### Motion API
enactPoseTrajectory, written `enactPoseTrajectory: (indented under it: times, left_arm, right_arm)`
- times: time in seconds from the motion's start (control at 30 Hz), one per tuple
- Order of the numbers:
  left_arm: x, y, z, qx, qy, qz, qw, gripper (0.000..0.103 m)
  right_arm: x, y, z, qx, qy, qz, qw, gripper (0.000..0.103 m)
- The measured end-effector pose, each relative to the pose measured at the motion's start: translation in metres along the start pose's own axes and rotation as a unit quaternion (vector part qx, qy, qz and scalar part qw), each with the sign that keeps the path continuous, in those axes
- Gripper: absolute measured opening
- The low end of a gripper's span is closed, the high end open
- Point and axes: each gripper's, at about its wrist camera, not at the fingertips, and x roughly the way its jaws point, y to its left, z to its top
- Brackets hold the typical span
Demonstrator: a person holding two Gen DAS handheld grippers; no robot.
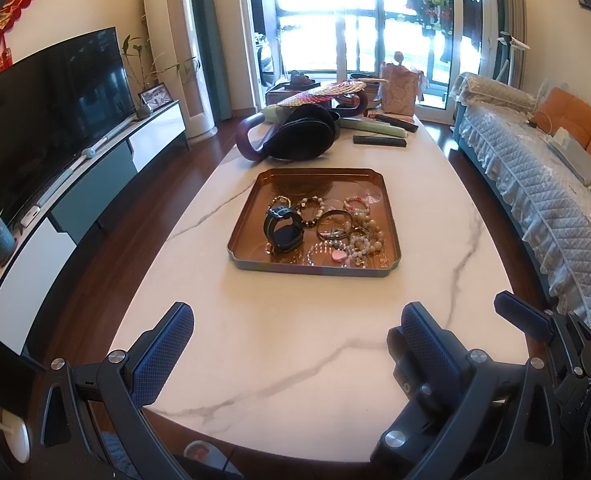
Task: Organize jewelry
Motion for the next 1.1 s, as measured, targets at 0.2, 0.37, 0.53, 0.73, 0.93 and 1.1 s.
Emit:
enactPoseTrajectory:
  times: [0.2, 0.37, 0.53, 0.73, 0.93, 1.1]
  left_arm:
    - [0.002, 0.000, -0.005, 0.001, 0.001, -0.003, 1.0000, 0.103]
    - [0.002, 0.001, -0.007, 0.001, 0.001, -0.001, 1.0000, 0.103]
    - [0.003, 0.001, -0.006, 0.001, 0.004, -0.002, 1.0000, 0.103]
    - [0.003, 0.001, -0.007, 0.002, 0.004, -0.003, 1.0000, 0.103]
    - [0.004, 0.000, -0.008, 0.005, 0.008, -0.004, 1.0000, 0.103]
    - [0.003, 0.001, -0.009, 0.004, 0.009, -0.001, 1.0000, 0.103]
  right_arm:
    - [0.000, 0.000, 0.000, 0.001, 0.000, 0.001, 1.000, 0.095]
    - [-0.002, 0.002, -0.003, 0.000, 0.000, 0.002, 1.000, 0.096]
    - [0.000, 0.002, -0.003, 0.001, 0.003, 0.002, 1.000, 0.095]
    - [-0.001, 0.002, -0.003, 0.001, 0.003, 0.002, 1.000, 0.095]
    - [-0.001, -0.001, -0.004, 0.003, 0.007, 0.006, 1.000, 0.095]
    - [-0.002, -0.002, -0.004, 0.004, 0.009, 0.009, 1.000, 0.095]
